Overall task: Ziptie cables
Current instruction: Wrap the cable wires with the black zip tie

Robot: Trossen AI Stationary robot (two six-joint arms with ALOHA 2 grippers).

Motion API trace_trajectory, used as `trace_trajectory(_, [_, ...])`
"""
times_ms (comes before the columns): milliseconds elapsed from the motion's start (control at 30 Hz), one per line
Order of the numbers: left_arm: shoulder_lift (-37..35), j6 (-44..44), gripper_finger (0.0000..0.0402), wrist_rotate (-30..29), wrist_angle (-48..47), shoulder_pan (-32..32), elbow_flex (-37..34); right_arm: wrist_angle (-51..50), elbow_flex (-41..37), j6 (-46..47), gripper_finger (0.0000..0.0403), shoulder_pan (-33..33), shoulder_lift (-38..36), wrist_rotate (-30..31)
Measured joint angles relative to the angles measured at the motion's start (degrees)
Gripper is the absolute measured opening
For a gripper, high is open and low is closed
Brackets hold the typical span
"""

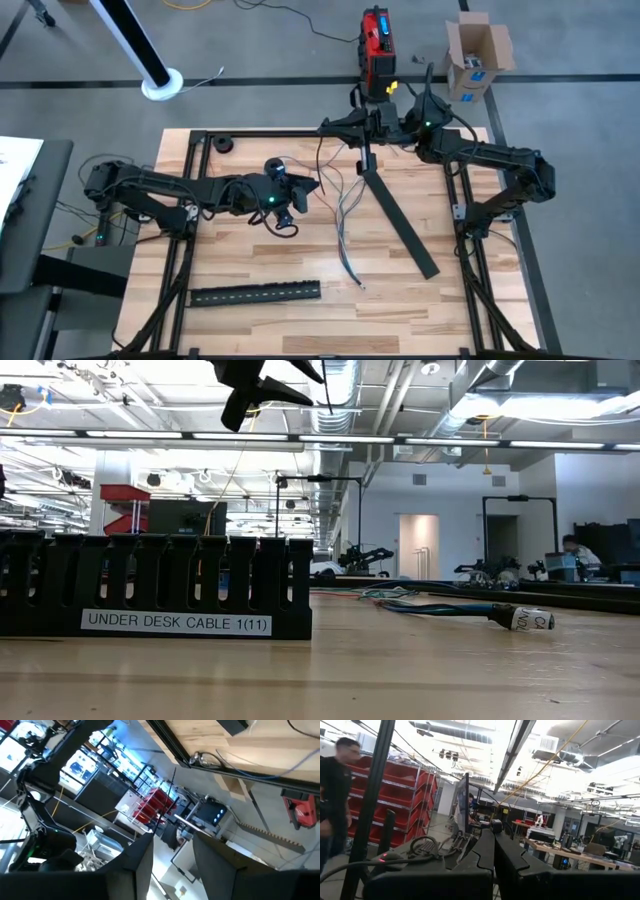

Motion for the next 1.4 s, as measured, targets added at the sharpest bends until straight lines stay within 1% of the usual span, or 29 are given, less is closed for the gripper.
trace_trajectory(200, [0.00,-0.53,0.0132,-0.08,0.70,-0.44,0.00,0.10,0.00,-0.24,0.0000,-0.42,0.00,-0.04])
trace_trajectory(333, [0.00,-1.05,0.0132,-2.03,0.87,-0.61,0.00,0.41,0.00,-0.44,0.0000,-0.42,0.00,-0.04])
trace_trajectory(467, [0.00,-1.60,0.0132,-2.35,0.90,-0.69,0.00,0.84,0.00,-0.61,0.0000,-0.42,0.00,-0.04])
trace_trajectory(867, [0.00,-4.29,0.0132,-6.56,0.93,-3.32,0.00,2.93,0.00,-1.46,0.0000,-0.82,0.01,0.09])
trace_trajectory(1033, [0.00,-4.25,0.0132,-7.13,1.04,-3.80,0.00,2.90,0.00,-1.61,0.0000,-1.44,0.02,0.26])
trace_trajectory(1133, [0.00,-5.58,0.0132,-9.38,1.89,-4.27,-0.01,2.72,0.00,-1.30,0.0000,-2.79,-0.23,0.24])
trace_trajectory(1233, [0.00,-6.27,0.0132,-11.78,5.54,-4.33,-0.04,3.04,-0.02,-1.00,0.0000,-3.92,-0.66,0.47])
trace_trajectory(1400, [-0.01,-9.50,0.0132,-19.51,14.13,-3.47,-0.04,2.95,0.00,-0.87,0.0000,-4.96,-0.87,0.50])
